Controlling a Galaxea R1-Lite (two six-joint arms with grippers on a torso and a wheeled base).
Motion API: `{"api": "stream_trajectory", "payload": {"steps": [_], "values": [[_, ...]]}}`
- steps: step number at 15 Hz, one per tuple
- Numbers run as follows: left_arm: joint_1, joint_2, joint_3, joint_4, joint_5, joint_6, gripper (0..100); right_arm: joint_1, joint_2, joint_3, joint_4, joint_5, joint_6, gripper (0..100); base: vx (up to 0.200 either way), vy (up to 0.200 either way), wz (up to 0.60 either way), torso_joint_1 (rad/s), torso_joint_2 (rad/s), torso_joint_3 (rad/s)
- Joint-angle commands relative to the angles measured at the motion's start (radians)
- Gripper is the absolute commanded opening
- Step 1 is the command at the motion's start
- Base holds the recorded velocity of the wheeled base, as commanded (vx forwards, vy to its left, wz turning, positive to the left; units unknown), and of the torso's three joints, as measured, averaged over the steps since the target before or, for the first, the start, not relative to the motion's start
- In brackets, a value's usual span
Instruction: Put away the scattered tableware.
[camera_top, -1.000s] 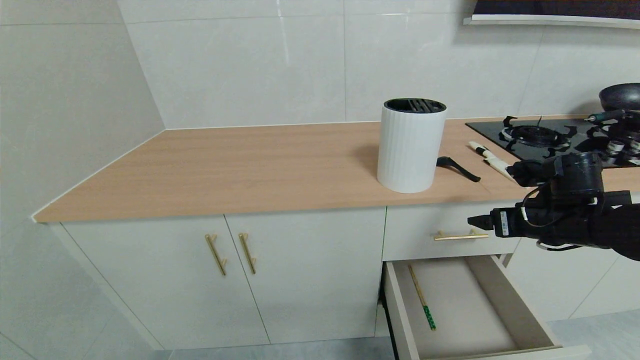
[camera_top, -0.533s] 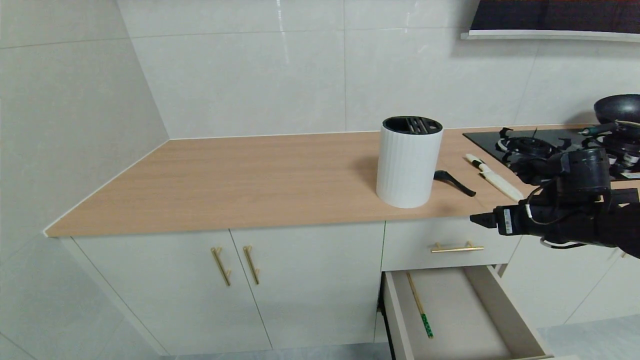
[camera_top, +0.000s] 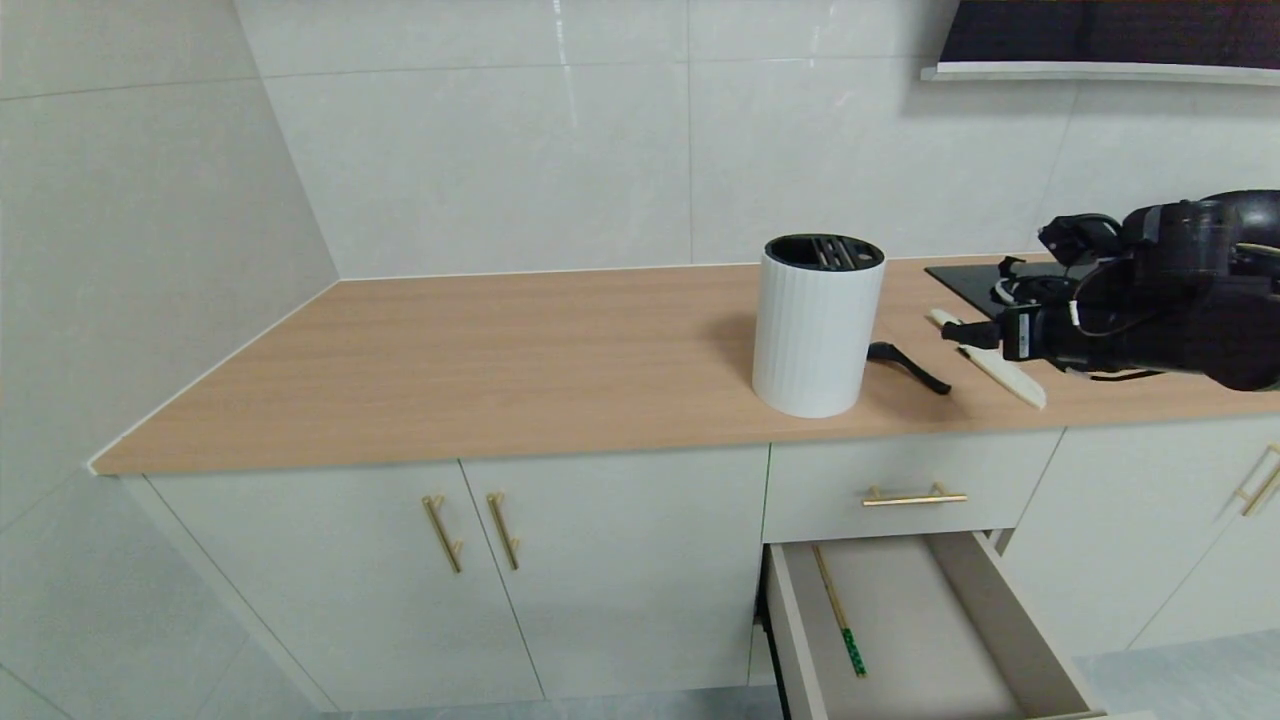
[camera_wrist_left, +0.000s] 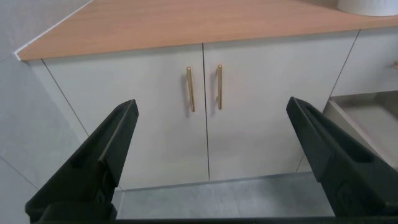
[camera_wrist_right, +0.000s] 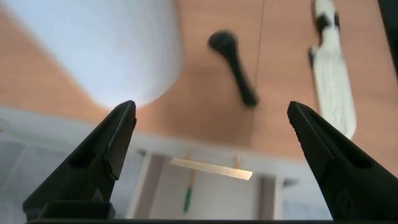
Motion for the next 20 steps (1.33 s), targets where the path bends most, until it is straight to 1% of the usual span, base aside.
{"api": "stream_trajectory", "payload": {"steps": [1,2,4,6,11,15,20], "values": [[0.0,0.0,0.0,0.0,0.0,0.0,100,-0.037,0.225,-0.197,0.016,0.024,-0.037,100,0.0,0.0,0.0,0.0,0.0,0.0],[0.0,0.0,0.0,0.0,0.0,0.0,100,-0.039,0.301,-0.305,0.043,0.027,-0.056,100,0.0,0.0,0.0,0.0,0.0,0.0],[0.0,0.0,0.0,0.0,0.0,0.0,100,-0.037,0.353,-0.378,0.097,0.034,-0.059,100,0.0,0.0,0.0,0.0,0.0,0.0],[0.0,0.0,0.0,0.0,0.0,0.0,100,-0.034,0.396,-0.401,0.103,0.058,-0.059,100,0.0,0.0,0.0,0.0,0.0,0.0],[0.0,0.0,0.0,0.0,0.0,0.0,100,-0.002,0.445,-0.43,0.105,0.061,-0.059,100,0.0,0.0,0.0,0.0,0.0,0.0],[0.0,0.0,0.0,0.0,0.0,0.0,100,-0.002,0.497,-0.493,0.108,0.061,-0.054,100,0.0,0.0,0.0,0.0,0.0,0.0],[0.0,0.0,0.0,0.0,0.0,0.0,100,-0.002,0.528,-0.522,0.112,0.061,-0.054,100,0.0,0.0,0.0,0.0,0.0,0.0]]}}
